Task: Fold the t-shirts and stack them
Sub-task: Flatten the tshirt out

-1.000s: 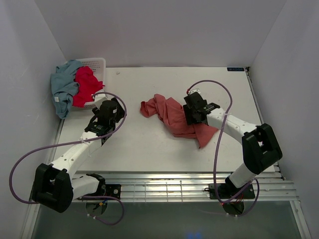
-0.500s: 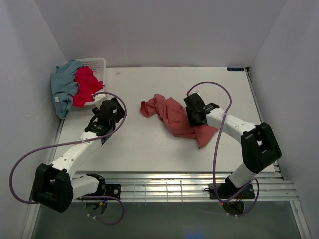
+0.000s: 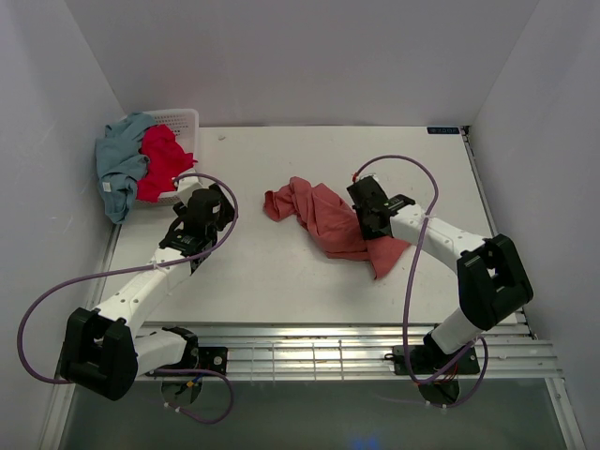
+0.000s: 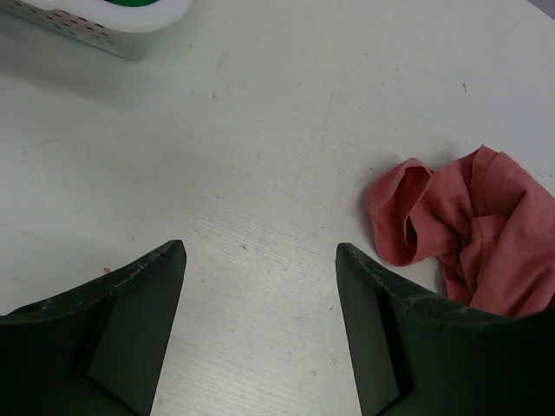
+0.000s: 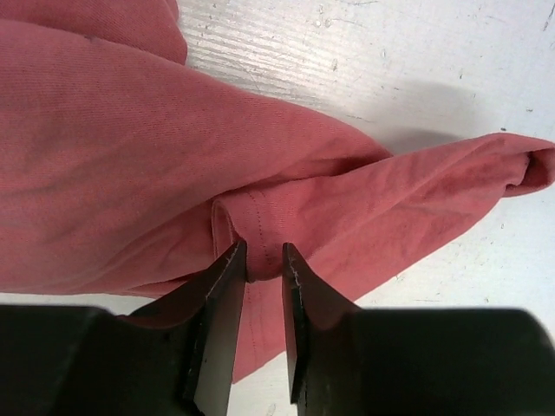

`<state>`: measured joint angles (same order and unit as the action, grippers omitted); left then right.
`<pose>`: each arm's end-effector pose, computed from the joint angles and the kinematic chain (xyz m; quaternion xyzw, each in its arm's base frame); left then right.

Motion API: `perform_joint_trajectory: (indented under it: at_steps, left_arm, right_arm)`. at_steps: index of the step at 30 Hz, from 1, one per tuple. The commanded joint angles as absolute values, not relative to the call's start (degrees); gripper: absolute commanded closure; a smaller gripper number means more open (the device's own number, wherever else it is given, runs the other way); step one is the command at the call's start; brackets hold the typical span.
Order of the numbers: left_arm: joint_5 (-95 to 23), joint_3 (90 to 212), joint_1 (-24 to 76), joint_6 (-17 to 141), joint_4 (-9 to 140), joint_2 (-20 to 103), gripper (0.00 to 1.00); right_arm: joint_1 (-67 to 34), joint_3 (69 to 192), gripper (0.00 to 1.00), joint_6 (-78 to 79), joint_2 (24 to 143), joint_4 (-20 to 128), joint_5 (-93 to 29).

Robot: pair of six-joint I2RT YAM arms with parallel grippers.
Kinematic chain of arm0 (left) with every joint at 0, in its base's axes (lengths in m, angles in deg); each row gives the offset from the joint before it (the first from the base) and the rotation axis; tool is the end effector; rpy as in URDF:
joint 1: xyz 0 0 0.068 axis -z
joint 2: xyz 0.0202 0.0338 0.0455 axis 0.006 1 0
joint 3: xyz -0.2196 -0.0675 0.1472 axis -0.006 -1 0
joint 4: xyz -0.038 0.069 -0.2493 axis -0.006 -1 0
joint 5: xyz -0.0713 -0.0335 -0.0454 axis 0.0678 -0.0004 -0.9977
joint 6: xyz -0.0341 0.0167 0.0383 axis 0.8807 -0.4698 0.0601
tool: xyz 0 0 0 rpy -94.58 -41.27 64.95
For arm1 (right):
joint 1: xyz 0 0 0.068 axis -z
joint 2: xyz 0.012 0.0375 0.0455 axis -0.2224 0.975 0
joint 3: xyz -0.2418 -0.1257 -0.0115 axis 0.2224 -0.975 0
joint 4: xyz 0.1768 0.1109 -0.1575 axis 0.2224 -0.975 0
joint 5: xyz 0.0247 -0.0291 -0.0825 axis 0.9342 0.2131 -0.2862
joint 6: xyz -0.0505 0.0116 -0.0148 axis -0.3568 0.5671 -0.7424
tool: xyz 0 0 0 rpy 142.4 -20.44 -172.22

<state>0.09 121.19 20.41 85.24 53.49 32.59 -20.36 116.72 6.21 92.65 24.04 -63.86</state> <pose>0.2399 -0.0733 0.2520 -0.2165 0.8370 -0.0249 0.5019 0.2762 0.1632 0.2233 -0.1134 0.9353 -0.0868 0.3239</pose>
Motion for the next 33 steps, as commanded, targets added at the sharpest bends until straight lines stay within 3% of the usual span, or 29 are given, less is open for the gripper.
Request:
perform_joint_trajectory:
  at_steps: [1,3,6,10,14,15,17,22,26,33]
  left_arm:
    - [1.33,121.07,20.40,85.52,52.96,31.06,0.20]
    - [1.33,121.16,20.40,85.52,52.79,31.15,0.20]
    - [1.24,121.25,20.40,85.61,52.61,31.06,0.20]
    - [1.68,121.08,20.40,85.70,52.43,30.71,0.19]
    - [1.94,120.99,20.40,85.78,52.43,30.01,0.20]
    - [2.03,120.90,20.40,85.78,52.43,29.92,0.19]
    - [2.29,120.90,20.40,85.78,52.35,29.65,0.19]
    - [2.21,120.81,20.40,85.87,52.52,29.83,0.20]
    - [0.11,120.72,20.40,85.43,53.75,30.88,0.20]
    - [-5.35,118.88,20.40,81.83,59.73,32.46,0.30]
  right_arm:
    - [-20.28,116.25,0.70,6.70,92.85,23.04,-63.21]
    - [-20.28,116.25,0.69,6.70,93.47,22.95,-63.12]
    - [-20.28,116.25,0.57,6.70,94.00,22.60,-62.77]
    - [-20.20,116.25,0.54,6.79,94.88,21.89,-61.89]
    - [-20.20,116.07,0.70,6.70,96.37,22.15,-61.36]
    - [-20.20,116.16,0.81,6.79,96.63,21.98,-61.36]
    - [-20.20,116.68,0.92,6.97,96.29,21.81,-61.97]
    - [-20.11,124.05,0.92,5.83,93.66,15.93,-67.58]
    - [-19.41,140.97,0.92,4.77,92.77,7.93,-73.04]
    - [-16.34,166.48,0.92,1.96,94.52,-5.96,-84.64]
